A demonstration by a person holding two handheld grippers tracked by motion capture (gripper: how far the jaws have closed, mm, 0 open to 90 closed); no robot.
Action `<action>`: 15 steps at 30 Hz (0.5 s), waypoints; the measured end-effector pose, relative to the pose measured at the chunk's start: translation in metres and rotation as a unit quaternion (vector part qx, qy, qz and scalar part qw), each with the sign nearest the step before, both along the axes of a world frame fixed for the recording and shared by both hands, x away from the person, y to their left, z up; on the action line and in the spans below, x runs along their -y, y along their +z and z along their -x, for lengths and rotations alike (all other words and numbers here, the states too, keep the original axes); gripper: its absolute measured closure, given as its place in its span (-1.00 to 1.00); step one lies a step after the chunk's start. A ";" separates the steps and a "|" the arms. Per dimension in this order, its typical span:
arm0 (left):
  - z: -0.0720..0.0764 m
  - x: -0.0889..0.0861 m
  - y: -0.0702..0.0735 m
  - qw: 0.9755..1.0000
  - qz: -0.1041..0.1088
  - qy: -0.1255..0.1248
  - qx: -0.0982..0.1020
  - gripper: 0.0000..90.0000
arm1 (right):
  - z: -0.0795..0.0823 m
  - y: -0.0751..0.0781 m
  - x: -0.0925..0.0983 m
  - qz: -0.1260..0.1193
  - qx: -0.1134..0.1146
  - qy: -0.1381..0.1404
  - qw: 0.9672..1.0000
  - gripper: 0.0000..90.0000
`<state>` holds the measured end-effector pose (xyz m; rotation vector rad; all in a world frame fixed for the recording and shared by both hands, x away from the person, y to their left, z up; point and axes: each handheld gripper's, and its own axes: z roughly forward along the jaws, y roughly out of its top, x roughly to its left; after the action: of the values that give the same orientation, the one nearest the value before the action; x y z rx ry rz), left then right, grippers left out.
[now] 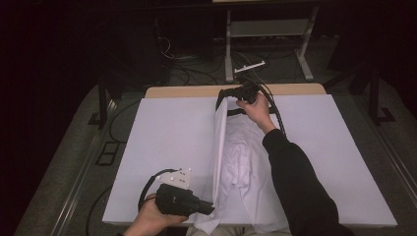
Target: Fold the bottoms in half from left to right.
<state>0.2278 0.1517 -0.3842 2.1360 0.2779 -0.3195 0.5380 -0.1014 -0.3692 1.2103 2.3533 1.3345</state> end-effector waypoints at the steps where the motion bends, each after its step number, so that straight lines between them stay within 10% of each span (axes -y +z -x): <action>1: 0.000 0.002 0.000 1.000 -0.001 -0.003 0.000 0.93 | 0.001 0.001 0.002 0.002 0.002 0.002 1.000 0.92; 15: -0.005 0.035 -0.001 0.999 0.001 -0.038 -0.004 0.93 | 0.005 0.003 0.021 0.012 0.001 0.004 1.000 0.91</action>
<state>0.2326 0.1167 -0.3849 2.1480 0.2002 -0.3722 0.5332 -0.1223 -0.3661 1.1940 2.3682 1.3057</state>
